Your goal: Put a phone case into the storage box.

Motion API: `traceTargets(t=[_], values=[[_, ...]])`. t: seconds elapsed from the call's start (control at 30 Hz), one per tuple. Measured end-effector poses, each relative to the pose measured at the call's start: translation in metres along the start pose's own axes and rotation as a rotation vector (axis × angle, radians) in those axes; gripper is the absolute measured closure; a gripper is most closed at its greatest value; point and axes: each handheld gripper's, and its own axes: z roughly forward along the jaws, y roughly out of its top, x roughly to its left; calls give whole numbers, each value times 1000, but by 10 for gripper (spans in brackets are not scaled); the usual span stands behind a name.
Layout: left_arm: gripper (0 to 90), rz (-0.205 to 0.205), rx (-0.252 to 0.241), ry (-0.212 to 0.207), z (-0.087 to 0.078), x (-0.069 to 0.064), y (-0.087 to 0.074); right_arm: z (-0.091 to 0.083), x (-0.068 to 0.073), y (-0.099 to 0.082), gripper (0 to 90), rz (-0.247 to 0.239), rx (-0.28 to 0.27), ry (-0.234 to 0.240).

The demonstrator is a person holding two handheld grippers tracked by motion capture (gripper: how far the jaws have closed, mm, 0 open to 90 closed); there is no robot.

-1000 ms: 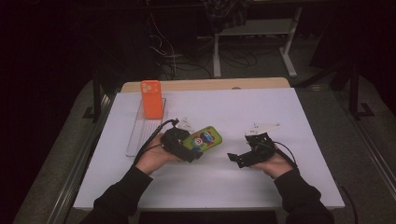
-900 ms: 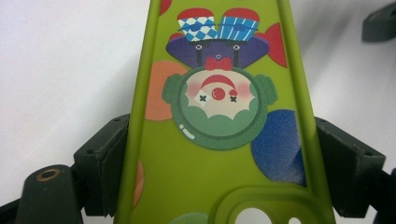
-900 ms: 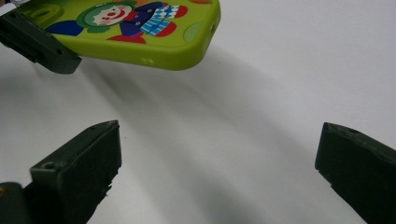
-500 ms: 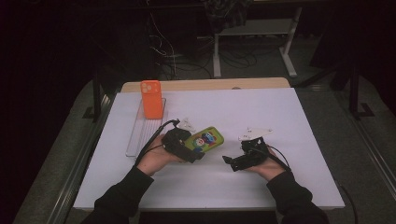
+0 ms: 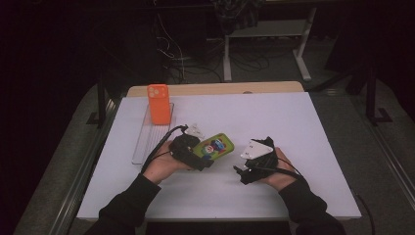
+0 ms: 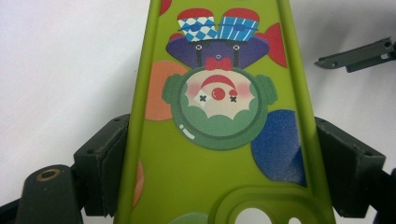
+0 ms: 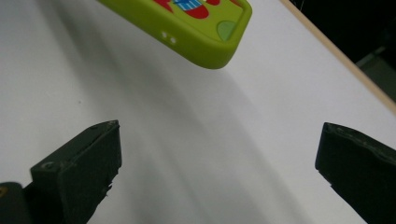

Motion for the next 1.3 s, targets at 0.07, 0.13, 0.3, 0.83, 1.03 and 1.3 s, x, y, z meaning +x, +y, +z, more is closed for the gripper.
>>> traceTargets(t=[0.07,0.13,0.3,0.83,1.03,1.3], values=[[155,-7,-7,1,1,-1,0,0,3,1,0,-46,-5,-21],[155,-34,-23,-5,2,-2,0,-1,6,2,0,-92,-11,-41],[155,-31,-24,4,3,-3,-1,1,15,2,0,-218,-7,-94],[155,-6,25,8,4,-1,-1,4,35,2,0,-610,-16,-287],[155,6,38,3,5,-2,-1,4,44,5,6,-703,-48,-361],[155,29,38,-17,6,-7,0,6,57,9,142,-815,-87,-426]])
